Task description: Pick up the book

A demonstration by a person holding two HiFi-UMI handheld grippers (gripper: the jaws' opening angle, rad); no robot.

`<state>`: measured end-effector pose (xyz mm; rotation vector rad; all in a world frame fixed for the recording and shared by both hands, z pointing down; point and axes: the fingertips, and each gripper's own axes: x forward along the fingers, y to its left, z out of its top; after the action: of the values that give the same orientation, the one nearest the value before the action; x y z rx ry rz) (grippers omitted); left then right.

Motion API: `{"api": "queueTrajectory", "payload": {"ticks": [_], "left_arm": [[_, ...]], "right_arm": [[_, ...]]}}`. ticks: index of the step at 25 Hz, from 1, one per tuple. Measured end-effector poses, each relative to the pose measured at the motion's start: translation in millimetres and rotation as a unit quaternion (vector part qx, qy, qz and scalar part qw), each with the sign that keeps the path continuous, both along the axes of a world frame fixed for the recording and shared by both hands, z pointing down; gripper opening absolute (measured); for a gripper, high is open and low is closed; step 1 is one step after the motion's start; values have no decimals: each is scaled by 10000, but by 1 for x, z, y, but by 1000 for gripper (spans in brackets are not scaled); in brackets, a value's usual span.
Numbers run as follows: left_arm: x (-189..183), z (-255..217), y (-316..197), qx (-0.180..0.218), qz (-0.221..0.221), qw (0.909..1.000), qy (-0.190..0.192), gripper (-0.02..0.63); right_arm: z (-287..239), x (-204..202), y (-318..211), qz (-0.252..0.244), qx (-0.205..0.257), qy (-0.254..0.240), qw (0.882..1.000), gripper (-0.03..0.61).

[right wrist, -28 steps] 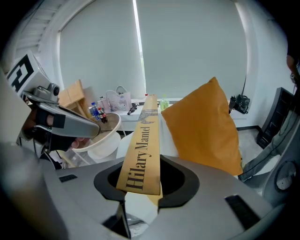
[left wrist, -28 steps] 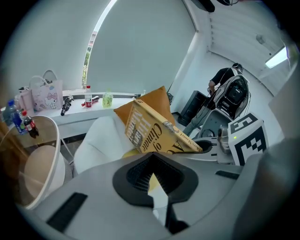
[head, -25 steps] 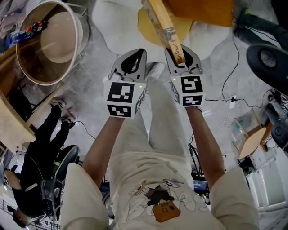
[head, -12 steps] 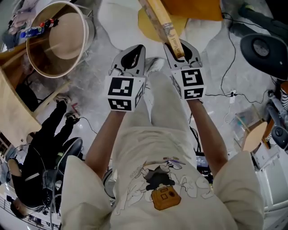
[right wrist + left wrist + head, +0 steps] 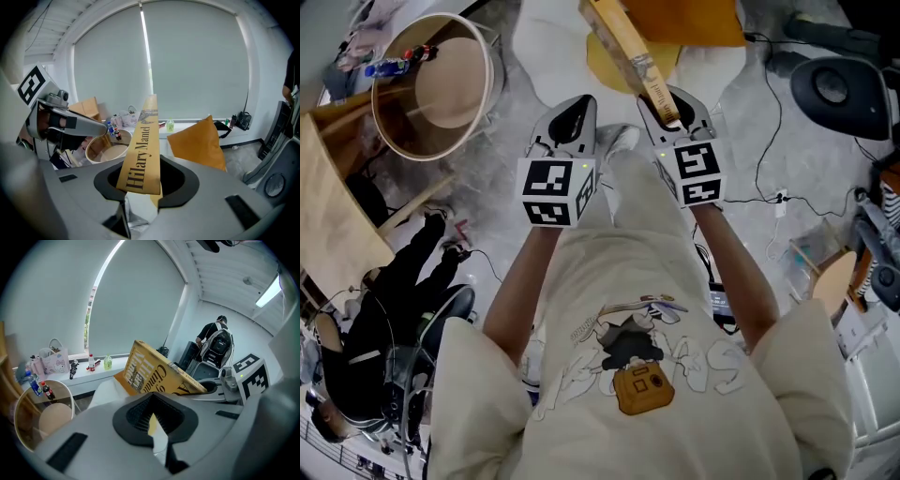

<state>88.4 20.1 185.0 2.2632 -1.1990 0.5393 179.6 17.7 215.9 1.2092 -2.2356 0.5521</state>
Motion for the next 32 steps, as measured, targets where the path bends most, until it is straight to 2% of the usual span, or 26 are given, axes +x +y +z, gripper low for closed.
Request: {"api": "queueTrajectory", "payload": {"ticks": [6, 11, 18, 27, 32], "left_arm": [[6, -35, 12, 277, 49, 9996, -60, 5], [1, -55, 12, 172, -40, 9997, 144, 5], [17, -95, 28, 415, 94, 9989, 206, 5], [31, -116, 34, 676, 135, 9972, 278, 3], [47, -119, 41, 658, 213, 9972, 268, 3]], "right_arm": [[-36, 12, 18, -125, 185, -57, 9997, 155], [-57, 10, 21, -204, 265, -82, 9994, 155], [-86, 23, 39, -155, 410, -248, 9987, 155], [-128, 38, 59, -251, 792, -280, 9962, 155], [-143, 49, 72, -274, 868, -286, 9954, 155]]}}
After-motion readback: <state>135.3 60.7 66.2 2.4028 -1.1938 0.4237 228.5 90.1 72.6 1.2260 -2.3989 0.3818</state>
